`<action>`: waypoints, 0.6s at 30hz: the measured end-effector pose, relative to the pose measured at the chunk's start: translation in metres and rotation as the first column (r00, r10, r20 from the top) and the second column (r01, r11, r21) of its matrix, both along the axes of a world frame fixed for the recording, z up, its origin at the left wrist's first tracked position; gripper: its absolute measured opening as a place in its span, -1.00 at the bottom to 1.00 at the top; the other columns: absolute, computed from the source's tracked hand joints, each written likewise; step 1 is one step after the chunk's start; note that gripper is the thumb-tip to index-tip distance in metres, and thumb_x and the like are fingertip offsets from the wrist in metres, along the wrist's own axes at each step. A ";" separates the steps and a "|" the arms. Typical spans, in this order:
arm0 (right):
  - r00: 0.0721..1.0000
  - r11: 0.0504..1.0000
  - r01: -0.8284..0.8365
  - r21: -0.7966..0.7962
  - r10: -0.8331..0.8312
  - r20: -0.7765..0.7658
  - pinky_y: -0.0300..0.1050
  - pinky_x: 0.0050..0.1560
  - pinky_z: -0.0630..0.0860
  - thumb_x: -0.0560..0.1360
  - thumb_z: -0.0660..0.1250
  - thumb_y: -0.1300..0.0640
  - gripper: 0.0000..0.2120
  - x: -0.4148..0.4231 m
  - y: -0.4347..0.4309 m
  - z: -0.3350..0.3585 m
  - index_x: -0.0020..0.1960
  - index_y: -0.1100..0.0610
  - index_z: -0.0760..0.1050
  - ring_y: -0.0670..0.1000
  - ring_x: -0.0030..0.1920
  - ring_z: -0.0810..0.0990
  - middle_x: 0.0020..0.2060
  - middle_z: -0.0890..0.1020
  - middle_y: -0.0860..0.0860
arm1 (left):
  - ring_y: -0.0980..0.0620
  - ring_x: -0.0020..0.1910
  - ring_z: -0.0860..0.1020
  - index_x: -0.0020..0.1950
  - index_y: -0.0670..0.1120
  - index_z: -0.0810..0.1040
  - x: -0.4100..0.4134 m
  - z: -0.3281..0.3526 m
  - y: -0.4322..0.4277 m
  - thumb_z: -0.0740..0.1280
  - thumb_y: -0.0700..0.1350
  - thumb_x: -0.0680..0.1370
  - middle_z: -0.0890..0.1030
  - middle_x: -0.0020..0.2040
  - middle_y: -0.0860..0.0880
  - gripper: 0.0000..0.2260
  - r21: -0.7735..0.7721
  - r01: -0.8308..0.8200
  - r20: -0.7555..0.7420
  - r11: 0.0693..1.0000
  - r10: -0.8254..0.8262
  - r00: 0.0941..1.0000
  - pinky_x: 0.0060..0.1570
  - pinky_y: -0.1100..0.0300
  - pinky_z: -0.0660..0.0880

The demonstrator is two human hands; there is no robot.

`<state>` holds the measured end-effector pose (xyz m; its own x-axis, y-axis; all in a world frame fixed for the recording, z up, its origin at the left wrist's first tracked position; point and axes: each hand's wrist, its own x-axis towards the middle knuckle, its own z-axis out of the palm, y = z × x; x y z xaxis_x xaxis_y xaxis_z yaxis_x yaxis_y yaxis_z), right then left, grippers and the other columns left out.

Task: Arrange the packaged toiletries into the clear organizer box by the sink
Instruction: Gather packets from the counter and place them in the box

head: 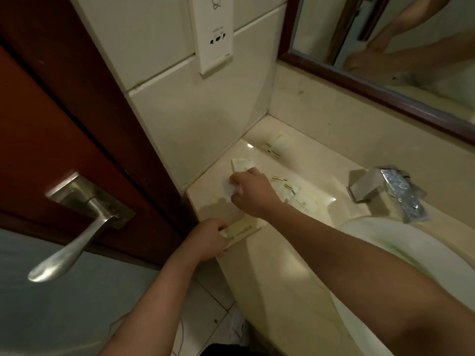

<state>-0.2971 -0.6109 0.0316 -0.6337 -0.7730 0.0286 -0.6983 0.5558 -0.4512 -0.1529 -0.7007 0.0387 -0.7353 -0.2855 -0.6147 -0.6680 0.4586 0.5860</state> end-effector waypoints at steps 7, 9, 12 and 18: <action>0.453 0.501 0.808 -0.311 -0.190 0.871 0.13 -0.05 0.54 0.53 0.10 0.35 -0.78 0.016 0.096 0.079 0.11 0.22 0.43 0.15 -0.15 0.59 -0.14 0.56 0.20 | 0.10 -0.36 0.65 -0.01 -0.09 0.55 -0.002 0.032 0.034 0.28 -0.19 0.50 0.72 -0.18 -0.02 -0.89 0.257 0.020 -0.045 0.966 -0.009 0.999 -0.32 0.15 0.54; 0.230 0.350 0.922 -0.165 -0.153 0.961 -0.01 -0.17 0.49 0.53 0.11 0.32 -0.83 0.028 0.138 0.091 0.01 0.14 0.43 0.09 -0.30 0.54 -0.22 0.50 0.14 | 0.07 -0.35 0.65 0.01 -0.13 0.55 -0.008 0.041 0.057 0.30 -0.20 0.52 0.73 -0.16 -0.08 -0.91 0.379 0.056 -0.098 0.924 -0.021 0.995 -0.36 0.13 0.51; 0.257 0.316 0.932 -0.178 -0.231 0.938 -0.08 -0.26 0.41 0.54 0.25 0.14 -0.91 0.060 0.206 0.087 0.03 0.10 0.48 0.01 -0.39 0.50 -0.28 0.51 0.07 | -0.03 -0.25 0.68 0.06 -0.15 0.55 -0.016 0.053 0.109 0.30 -0.25 0.54 0.72 -0.10 -0.14 -0.88 0.488 0.154 -0.173 0.859 -0.077 0.982 -0.38 0.15 0.51; 0.171 0.084 0.984 -0.155 -0.244 0.955 -0.16 -0.34 0.48 0.52 0.36 0.13 -0.95 0.135 0.335 0.079 -0.03 0.09 0.54 -0.06 -0.42 0.49 -0.39 0.56 -0.01 | -0.14 -0.16 0.70 0.08 -0.19 0.56 -0.011 0.063 0.238 0.31 -0.28 0.52 0.71 -0.11 -0.15 -0.84 0.507 0.356 -0.253 0.785 -0.259 0.932 -0.16 0.03 0.60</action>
